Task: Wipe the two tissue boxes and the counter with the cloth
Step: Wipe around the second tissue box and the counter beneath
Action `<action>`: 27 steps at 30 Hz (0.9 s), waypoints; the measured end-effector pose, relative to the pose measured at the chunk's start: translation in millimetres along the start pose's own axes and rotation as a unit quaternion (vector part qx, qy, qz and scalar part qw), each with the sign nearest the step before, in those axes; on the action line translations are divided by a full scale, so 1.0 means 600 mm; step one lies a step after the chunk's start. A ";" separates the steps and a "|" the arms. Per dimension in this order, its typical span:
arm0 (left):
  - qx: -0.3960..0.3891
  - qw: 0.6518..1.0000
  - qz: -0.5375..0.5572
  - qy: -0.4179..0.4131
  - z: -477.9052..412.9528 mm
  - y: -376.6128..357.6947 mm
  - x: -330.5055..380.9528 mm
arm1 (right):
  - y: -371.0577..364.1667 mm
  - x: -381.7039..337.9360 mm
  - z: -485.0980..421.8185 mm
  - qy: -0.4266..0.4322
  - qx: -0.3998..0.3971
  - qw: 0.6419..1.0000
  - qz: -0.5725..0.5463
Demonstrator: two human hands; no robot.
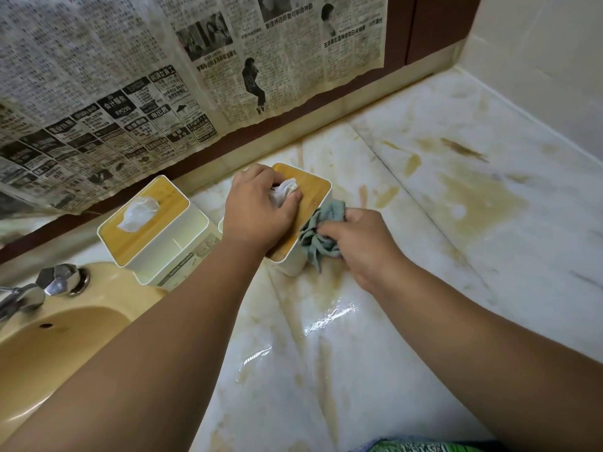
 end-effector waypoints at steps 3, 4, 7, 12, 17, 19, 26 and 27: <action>0.001 1.000 -0.001 0.002 0.000 0.000 -0.002 | 0.020 -0.014 -0.034 0.011 0.033 0.999 0.020; 0.002 1.000 0.000 0.003 0.000 0.000 -0.002 | 0.026 -0.012 -0.045 0.005 0.044 0.999 0.030; 0.002 1.000 -0.001 0.004 -0.001 0.000 0.000 | 0.032 0.012 -0.059 -0.023 0.052 0.997 0.051; 0.009 1.000 0.003 0.003 0.000 0.003 0.000 | 0.015 0.076 -0.023 -0.094 0.017 0.993 0.067; 0.011 1.000 0.006 0.001 0.000 0.004 0.001 | -0.024 0.116 0.030 -0.151 -0.058 0.985 0.054; 0.011 1.000 0.003 0.001 0.000 0.003 0.000 | -0.034 0.098 0.046 -0.125 -0.081 0.986 0.073; 0.014 1.000 0.002 0.002 0.000 0.001 -0.003 | -0.004 -0.013 -0.009 0.035 -0.032 0.995 0.092; 0.013 1.000 0.001 0.004 0.000 0.001 -0.003 | 0.003 -0.016 -0.023 0.034 -0.023 0.995 0.096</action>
Point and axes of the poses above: each hand's wrist, its own z-axis away from the middle knuckle, its own y-axis out of the back of the hand, x = y × z, the point moved 10 cm from there along -z, towards the middle knuckle, and after that the axes turned 11 degrees about -z, right-handed, at the moved point
